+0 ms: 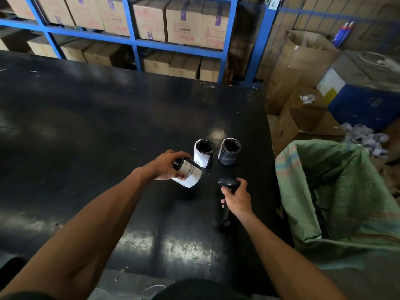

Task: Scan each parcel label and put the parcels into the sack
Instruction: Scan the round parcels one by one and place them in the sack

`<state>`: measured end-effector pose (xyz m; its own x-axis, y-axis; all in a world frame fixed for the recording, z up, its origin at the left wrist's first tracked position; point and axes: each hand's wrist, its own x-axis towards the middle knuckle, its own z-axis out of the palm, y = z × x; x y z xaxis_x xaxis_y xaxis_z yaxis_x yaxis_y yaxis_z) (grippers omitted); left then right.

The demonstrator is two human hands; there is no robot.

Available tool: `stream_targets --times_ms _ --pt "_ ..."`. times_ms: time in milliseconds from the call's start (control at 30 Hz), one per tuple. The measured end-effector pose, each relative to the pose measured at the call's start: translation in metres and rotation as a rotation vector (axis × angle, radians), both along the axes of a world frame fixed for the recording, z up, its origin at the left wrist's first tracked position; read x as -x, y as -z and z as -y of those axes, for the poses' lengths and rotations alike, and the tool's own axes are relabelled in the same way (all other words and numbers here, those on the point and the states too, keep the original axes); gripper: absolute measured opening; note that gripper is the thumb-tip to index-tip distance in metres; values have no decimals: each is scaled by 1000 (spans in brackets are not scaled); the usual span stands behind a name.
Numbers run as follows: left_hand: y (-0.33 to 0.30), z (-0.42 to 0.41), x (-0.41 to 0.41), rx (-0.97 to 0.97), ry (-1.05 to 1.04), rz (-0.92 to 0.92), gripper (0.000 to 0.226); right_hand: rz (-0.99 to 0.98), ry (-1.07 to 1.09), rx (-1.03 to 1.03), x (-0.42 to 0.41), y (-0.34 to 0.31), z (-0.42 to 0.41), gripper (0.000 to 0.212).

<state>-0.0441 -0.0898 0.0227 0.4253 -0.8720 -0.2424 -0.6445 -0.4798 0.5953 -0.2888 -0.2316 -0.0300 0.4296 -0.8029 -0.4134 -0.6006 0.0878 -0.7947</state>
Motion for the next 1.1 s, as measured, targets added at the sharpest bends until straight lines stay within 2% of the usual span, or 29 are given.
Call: stream_targets --times_ms 133,400,567,667,700,800,833,967,1100 --pt "-3 3 5 30 -11 2 70 -194 -33 47 2 14 -3 66" --pt "3 12 23 50 -31 -36 70 -291 -79 -2 5 21 3 67" --pt "12 27 33 137 -129 -88 72 -370 -129 136 6 6 12 77" --pt "16 48 46 279 -258 -176 75 -246 -30 195 3 -13 27 73" --pt "15 59 53 332 -303 -221 76 -172 9 126 2 -21 34 69" --pt "6 98 84 449 -371 -342 74 175 74 -319 -2 -49 59 53" --pt "3 113 94 470 -363 -383 75 258 74 -402 -1 -57 69 49" --pt "-4 175 135 481 -251 -418 83 418 188 -397 17 -75 121 68" --pt "-17 235 181 431 -137 -463 93 508 263 -397 67 -85 191 50"
